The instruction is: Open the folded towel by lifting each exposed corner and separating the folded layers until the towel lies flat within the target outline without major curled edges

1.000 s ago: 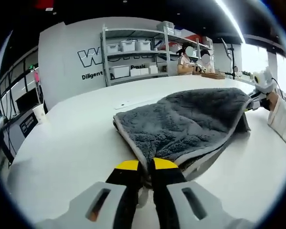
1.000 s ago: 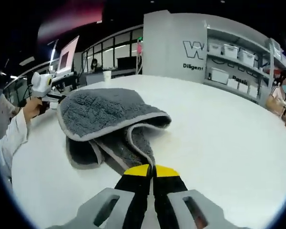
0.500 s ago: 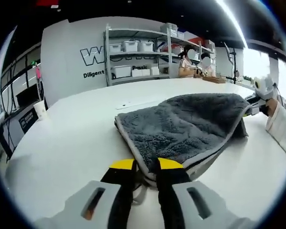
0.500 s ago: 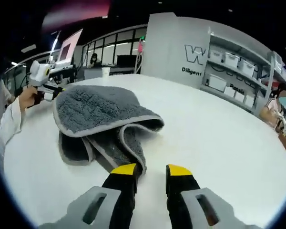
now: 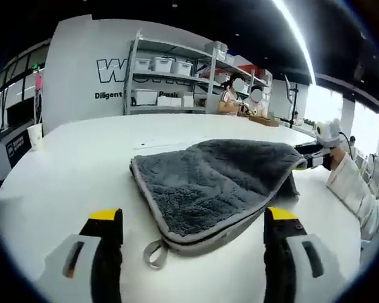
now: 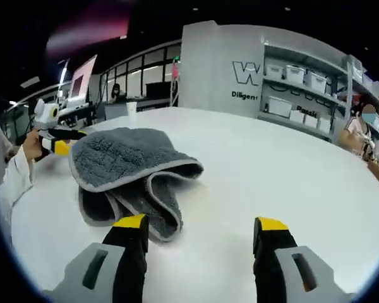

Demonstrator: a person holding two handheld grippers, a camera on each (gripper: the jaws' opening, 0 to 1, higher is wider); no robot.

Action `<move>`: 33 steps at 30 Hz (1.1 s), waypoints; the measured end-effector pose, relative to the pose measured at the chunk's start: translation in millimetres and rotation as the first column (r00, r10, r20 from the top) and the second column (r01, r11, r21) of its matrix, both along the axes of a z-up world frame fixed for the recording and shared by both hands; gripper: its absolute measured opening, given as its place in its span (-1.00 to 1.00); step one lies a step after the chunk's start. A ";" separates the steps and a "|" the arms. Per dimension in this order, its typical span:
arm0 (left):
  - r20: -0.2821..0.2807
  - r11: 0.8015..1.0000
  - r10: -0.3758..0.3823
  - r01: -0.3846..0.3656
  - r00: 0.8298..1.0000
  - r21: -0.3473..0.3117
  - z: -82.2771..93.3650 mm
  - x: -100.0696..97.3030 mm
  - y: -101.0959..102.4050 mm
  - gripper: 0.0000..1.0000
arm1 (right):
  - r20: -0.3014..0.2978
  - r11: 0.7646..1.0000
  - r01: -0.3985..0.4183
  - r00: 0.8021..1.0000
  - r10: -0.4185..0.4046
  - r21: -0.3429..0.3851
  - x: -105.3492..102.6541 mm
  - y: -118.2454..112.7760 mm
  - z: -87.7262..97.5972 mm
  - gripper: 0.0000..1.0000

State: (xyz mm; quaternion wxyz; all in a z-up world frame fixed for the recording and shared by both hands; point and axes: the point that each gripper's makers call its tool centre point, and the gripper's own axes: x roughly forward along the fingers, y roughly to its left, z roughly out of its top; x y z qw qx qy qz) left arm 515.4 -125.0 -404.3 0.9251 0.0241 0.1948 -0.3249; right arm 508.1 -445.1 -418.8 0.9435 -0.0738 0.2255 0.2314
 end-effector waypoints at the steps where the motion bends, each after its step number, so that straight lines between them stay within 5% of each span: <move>1: 0.000 1.000 -0.002 0.002 1.000 0.004 -0.1 -0.7 -1.5 0.93 | -0.001 1.000 -0.012 1.000 0.012 0.007 -0.8 2.5 0.3 0.37; 5: -0.008 0.999 -0.031 0.031 0.999 0.022 -3.5 -3.4 -6.8 0.98 | 0.001 0.999 -0.052 0.999 0.052 0.014 -2.5 13.1 1.3 0.65; 10: -0.016 0.999 -0.026 0.026 1.000 0.028 -5.5 -3.3 -5.6 0.98 | 0.012 0.996 -0.086 0.996 0.086 0.027 -3.3 22.4 4.2 0.65; 21: -0.017 0.999 -0.027 0.028 0.999 0.030 -5.2 -3.5 -6.6 0.98 | 0.073 0.992 -0.095 0.993 0.089 0.089 3.2 37.8 13.7 0.05; 33: -0.023 0.998 -0.040 0.041 0.999 0.042 -6.8 -6.6 -9.9 0.98 | 0.128 0.991 -0.107 0.987 0.097 0.075 10.4 52.0 15.9 -0.54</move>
